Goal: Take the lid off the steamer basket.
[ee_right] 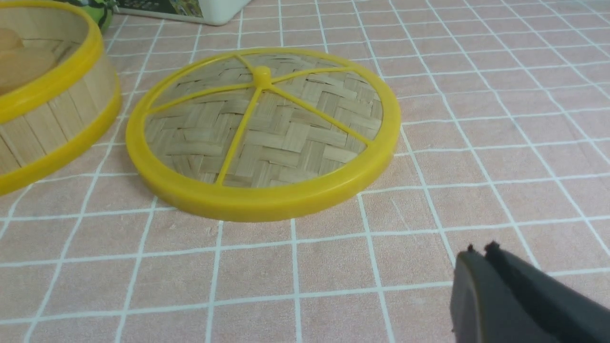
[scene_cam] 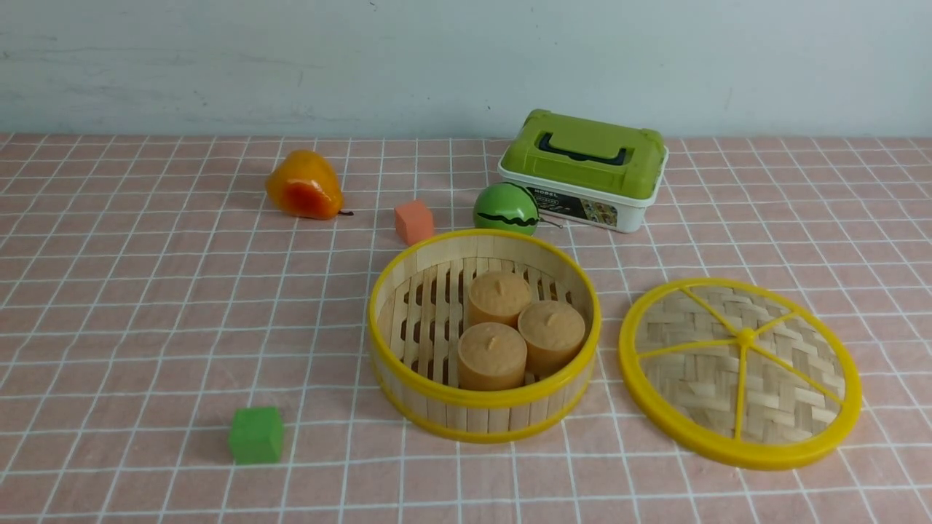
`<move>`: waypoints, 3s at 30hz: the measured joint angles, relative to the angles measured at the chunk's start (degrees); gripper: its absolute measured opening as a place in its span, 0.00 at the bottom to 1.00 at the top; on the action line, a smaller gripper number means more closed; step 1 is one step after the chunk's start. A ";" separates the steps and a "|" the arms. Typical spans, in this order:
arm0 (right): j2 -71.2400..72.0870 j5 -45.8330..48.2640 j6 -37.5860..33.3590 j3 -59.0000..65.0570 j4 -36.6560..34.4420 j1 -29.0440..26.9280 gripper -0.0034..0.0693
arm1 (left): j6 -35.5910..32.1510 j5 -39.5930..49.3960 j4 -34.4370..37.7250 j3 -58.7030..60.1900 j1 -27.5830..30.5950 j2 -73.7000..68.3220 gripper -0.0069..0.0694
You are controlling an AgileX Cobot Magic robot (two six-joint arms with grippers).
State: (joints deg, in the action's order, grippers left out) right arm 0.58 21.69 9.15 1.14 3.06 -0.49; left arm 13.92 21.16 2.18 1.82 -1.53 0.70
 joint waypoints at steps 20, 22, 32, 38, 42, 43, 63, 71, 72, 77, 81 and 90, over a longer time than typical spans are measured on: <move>0.00 0.15 0.00 -0.04 -0.05 0.00 0.03 | 0.00 0.00 0.00 0.00 0.00 0.00 0.40; 0.00 0.15 0.00 -0.04 -0.05 0.00 0.03 | 0.00 0.00 0.00 0.00 0.00 0.00 0.40; 0.00 0.21 -0.05 -0.04 -0.05 0.00 0.04 | 0.00 0.00 0.00 0.00 0.00 0.00 0.40; 0.00 0.21 -0.15 -0.04 -0.05 0.00 0.04 | 0.00 0.00 0.00 0.00 0.00 0.00 0.40; 0.00 0.21 -0.15 -0.04 -0.05 0.00 0.05 | 0.00 0.00 0.00 0.00 0.00 0.00 0.40; 0.00 0.21 -0.15 -0.04 -0.05 0.00 0.05 | 0.00 0.00 0.00 0.00 0.00 0.00 0.40; 0.00 0.21 -0.19 -0.04 -0.05 0.00 0.07 | 0.00 0.00 0.00 0.00 0.00 0.00 0.40; 0.00 0.21 -0.19 -0.04 -0.05 0.00 0.08 | 0.00 0.00 0.00 0.00 0.00 0.00 0.40; 0.00 0.21 -0.19 -0.04 -0.05 0.00 0.09 | 0.00 0.00 0.00 0.00 0.00 0.00 0.40; 0.00 0.21 -0.19 -0.04 -0.05 0.00 0.10 | 0.00 0.00 0.00 0.00 0.00 0.00 0.40; 0.00 0.21 -0.19 -0.04 -0.05 0.00 0.10 | 0.00 0.00 0.00 0.00 0.00 0.00 0.40; 0.00 0.21 -0.19 -0.04 -0.05 0.00 0.11 | 0.00 0.00 0.00 0.00 0.00 0.00 0.40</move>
State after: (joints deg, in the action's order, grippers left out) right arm 0.58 21.90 8.96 1.10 3.00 -0.49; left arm 13.92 21.16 2.18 1.82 -1.53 0.70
